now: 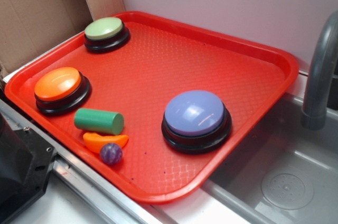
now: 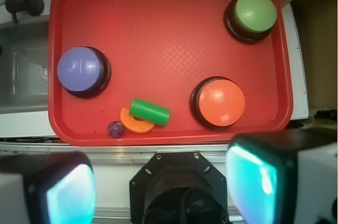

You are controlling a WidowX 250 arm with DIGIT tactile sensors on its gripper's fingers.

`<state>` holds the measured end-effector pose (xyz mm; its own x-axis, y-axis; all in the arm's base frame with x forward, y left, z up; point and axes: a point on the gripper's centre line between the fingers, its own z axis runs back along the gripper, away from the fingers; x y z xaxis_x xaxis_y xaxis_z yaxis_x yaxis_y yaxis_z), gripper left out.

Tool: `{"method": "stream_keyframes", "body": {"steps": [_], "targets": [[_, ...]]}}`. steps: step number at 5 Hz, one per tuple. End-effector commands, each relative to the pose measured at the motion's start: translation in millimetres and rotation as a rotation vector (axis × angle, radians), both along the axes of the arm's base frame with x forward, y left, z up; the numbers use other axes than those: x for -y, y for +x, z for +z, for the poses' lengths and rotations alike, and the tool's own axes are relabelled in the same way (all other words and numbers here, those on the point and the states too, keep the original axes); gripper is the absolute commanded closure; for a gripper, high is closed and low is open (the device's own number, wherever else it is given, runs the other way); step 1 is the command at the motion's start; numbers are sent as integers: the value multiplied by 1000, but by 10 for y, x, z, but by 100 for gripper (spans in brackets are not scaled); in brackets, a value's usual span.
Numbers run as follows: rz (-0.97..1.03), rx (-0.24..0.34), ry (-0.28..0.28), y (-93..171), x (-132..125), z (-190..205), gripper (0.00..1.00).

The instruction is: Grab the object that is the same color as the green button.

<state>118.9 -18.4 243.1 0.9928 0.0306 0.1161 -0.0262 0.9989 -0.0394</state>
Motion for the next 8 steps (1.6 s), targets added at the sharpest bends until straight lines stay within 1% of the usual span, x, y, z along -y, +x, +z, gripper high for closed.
{"method": "stream_keyframes", "body": {"steps": [1,2,3,4,5,6,7,8], "targets": [[0,0,0,0,0,0,0],[-113,22,96,45,5,-328,0],[-236,49,136,117,4,-586,0],[-446,83,102,198,9,-899,0],[-696,48,65,282,33,-1403,0],[-823,66,119,393,-24,-1713,0],[-959,106,122,442,-49,-1985,0],[-1042,98,109,432,-19,-2088,0]]}}
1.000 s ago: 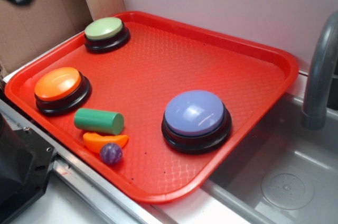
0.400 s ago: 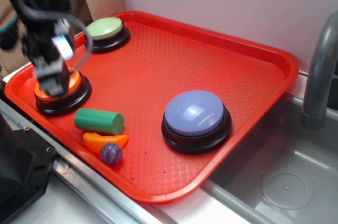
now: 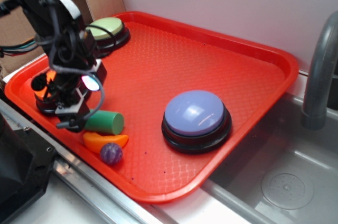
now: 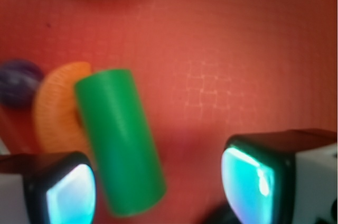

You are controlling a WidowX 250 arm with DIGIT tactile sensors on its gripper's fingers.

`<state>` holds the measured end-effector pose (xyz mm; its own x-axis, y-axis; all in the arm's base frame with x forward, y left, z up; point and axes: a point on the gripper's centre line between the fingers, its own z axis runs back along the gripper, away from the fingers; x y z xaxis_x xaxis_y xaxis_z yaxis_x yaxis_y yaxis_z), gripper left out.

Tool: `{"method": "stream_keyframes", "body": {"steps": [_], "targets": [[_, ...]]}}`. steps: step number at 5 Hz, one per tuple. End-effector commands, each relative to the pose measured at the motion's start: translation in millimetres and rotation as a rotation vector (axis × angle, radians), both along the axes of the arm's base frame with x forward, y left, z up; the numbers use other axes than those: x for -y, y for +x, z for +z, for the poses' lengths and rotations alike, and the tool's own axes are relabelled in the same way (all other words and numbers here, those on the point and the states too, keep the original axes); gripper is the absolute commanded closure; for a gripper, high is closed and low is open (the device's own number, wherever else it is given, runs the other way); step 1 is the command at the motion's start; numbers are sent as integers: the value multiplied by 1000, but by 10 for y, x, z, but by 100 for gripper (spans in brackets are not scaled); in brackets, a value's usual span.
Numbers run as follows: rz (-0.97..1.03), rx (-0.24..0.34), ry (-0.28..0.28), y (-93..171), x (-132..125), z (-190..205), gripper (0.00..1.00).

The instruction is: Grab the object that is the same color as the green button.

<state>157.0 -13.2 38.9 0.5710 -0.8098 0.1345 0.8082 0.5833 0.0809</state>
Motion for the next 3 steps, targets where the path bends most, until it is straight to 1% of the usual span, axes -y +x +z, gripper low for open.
{"method": "stream_keyframes", "body": {"steps": [1,2,3], "targets": [[-87,-4,-59,82,22,-111,0],[-57,-17,-23,157,5,-191,0],[-80,0,11,201,17,-209,73]]}}
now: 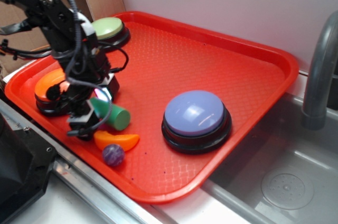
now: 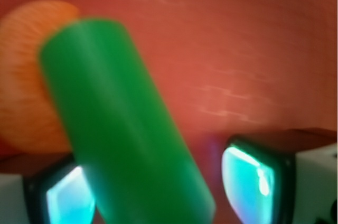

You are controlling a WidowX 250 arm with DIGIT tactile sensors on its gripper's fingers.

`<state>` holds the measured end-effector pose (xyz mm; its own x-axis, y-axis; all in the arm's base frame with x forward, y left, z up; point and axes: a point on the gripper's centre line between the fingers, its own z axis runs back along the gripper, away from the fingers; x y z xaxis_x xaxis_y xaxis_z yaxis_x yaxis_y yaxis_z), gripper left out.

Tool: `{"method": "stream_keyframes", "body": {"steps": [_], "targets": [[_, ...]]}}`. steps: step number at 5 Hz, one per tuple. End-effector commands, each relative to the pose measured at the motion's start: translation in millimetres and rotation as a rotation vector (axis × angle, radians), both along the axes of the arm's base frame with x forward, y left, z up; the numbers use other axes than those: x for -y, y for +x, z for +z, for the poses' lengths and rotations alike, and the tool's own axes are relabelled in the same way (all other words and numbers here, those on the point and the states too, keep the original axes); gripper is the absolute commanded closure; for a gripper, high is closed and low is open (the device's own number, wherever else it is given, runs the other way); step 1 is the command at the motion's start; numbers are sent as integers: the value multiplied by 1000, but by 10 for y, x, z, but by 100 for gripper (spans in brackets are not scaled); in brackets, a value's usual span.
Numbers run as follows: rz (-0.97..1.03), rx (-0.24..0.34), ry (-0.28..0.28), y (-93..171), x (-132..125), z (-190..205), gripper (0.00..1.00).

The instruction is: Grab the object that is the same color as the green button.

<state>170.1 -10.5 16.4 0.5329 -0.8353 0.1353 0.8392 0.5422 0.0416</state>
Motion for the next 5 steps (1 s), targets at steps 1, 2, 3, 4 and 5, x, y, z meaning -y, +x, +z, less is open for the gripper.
{"method": "stream_keyframes", "body": {"steps": [1,2,3,4,5], "targets": [[-38,37,9,102,35,5,100],[-62,30,-13,131,52,-1,100],[-75,22,16,154,89,-13,100],[40,57,-29,150,-15,277,100],[191,23,-78,179,-61,613,100]]}}
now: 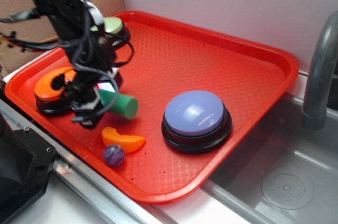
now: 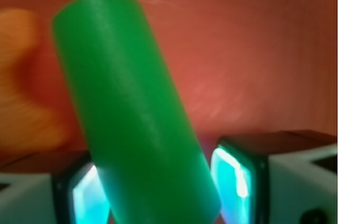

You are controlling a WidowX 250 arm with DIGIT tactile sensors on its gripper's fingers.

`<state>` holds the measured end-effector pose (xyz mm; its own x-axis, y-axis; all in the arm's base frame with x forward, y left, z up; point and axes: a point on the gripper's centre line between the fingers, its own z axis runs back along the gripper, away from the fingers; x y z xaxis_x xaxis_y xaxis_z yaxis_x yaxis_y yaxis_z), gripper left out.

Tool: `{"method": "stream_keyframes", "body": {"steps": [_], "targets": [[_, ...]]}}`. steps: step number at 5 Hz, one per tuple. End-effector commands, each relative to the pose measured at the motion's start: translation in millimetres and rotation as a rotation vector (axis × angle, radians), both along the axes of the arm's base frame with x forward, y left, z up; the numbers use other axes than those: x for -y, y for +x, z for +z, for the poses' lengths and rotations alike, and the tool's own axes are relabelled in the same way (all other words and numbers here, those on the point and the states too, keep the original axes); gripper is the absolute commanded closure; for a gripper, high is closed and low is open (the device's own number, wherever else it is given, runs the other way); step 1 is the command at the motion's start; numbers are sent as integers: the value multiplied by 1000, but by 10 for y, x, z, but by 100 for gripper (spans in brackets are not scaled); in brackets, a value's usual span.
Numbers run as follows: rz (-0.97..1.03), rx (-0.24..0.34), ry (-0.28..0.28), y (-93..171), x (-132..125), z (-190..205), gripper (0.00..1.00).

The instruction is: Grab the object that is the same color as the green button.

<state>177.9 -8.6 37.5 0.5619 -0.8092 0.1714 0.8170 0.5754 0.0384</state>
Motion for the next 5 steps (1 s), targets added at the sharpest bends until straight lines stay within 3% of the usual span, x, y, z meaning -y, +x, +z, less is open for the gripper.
{"method": "stream_keyframes", "body": {"steps": [1,2,3,4,5], "targets": [[402,-13,-22,132,-120,753,100],[652,0,4,188,-150,1256,100],[902,0,-6,235,-236,1666,100],[1152,-9,-25,361,-337,1888,100],[1337,-25,-71,472,-392,1818,100]]}}
